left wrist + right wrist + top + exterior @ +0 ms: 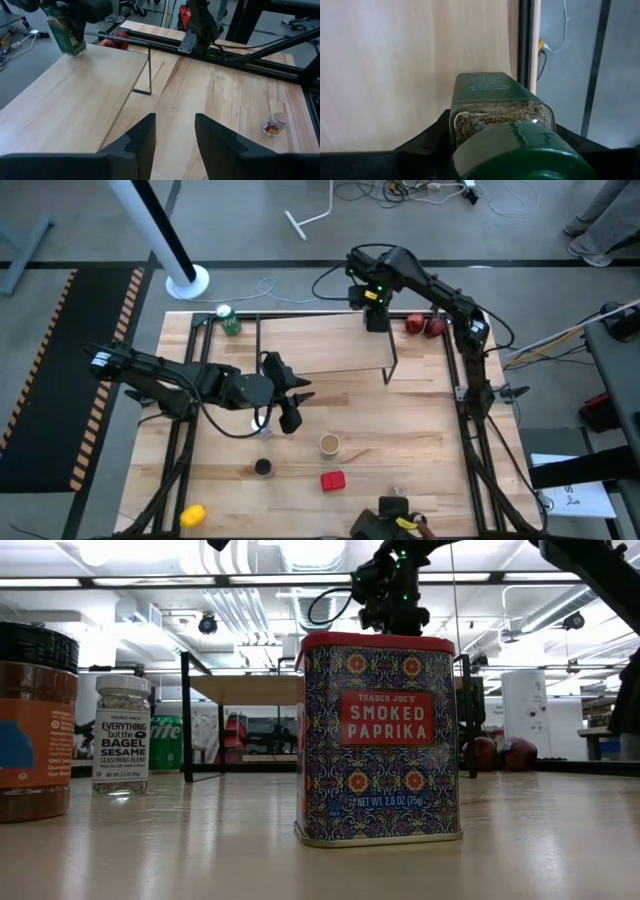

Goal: Shelf spices
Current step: Put the green seasoning bottle on the shelf

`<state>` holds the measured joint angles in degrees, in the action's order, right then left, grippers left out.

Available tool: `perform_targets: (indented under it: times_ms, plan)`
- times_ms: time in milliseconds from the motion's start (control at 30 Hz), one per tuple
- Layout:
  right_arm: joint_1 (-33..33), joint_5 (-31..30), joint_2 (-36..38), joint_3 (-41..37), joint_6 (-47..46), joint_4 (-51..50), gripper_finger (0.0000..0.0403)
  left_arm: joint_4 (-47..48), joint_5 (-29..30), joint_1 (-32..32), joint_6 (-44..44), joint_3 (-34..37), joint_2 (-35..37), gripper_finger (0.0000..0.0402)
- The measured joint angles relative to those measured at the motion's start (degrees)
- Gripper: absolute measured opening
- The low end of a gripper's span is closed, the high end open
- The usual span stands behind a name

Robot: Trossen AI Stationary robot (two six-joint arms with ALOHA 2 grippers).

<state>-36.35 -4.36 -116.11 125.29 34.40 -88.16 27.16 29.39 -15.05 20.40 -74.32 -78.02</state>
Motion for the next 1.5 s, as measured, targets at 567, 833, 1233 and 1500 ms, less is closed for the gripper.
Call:
perform_targets:
  times_ms: [567, 833, 1233, 1500]
  plan:
    - [-0.2, 2.9, -0.3, -0.2, -2.7, -1.8, 0.0189, 0.3, 0.0, 0.0, -0.5, 0.0, 0.0, 0.0114]
    - [0.2, 2.7, -0.3, -0.6, -1.6, -1.9, 0.0216, 0.9, 0.0, 0.0, -0.5, 0.0, 0.0, 0.0114]
    - [1.8, -0.7, 0.0, -0.7, -0.6, -1.8, 0.0223, 1.4, 0.0, 0.0, -0.5, 0.0, 0.0, 0.0113]
    - [2.3, -0.8, 1.0, -0.7, -2.0, -1.9, 0.0232, 1.8, 0.0, 0.0, -0.5, 0.0, 0.0, 0.0113]
